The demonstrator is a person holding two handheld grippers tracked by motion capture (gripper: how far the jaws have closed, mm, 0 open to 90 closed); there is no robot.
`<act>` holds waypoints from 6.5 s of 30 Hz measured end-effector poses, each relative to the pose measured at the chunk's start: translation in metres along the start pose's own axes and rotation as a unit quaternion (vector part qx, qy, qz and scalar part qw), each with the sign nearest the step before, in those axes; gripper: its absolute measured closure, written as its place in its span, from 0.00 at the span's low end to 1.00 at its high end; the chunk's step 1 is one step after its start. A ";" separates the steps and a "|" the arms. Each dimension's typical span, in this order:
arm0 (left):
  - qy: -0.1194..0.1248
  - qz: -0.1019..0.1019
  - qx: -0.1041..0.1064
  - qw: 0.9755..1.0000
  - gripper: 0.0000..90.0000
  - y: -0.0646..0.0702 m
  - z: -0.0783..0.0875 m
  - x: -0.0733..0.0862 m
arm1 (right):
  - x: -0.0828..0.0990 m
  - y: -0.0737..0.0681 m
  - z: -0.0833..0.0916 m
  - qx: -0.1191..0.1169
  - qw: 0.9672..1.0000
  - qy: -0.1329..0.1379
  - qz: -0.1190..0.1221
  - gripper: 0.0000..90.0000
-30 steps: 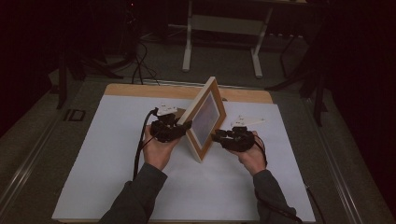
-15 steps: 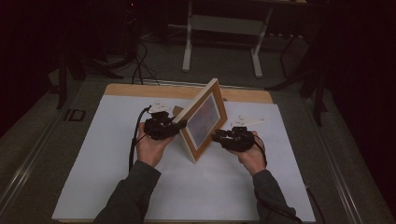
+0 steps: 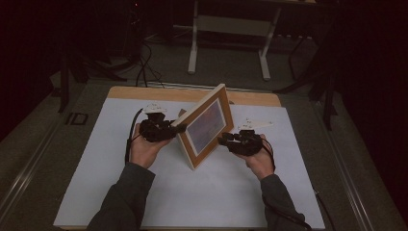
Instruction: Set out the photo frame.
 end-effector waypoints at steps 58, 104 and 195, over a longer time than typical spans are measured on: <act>-0.036 -0.049 0.098 0.993 0.75 -0.018 0.016 0.005 | -0.030 0.060 0.021 0.101 0.992 0.048 -0.051 0.57; -0.011 -0.010 -0.011 1.000 0.78 -0.003 0.012 0.032 | -0.053 0.076 -0.011 -0.007 0.998 0.044 -0.036 0.26; 0.037 0.037 0.012 0.999 0.55 -0.045 0.003 0.010 | -0.006 0.052 0.036 0.062 0.993 0.039 -0.087 0.57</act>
Point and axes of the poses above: each handheld gripper's, and its own axes: z roughly backward along the jaws, x roughly out of its underside, y roughly to its right, the point moved 6 cm from there along -z, roughly forward along the jaws, and after that the axes turned 5 degrees about -y, right-handed, at the moved point
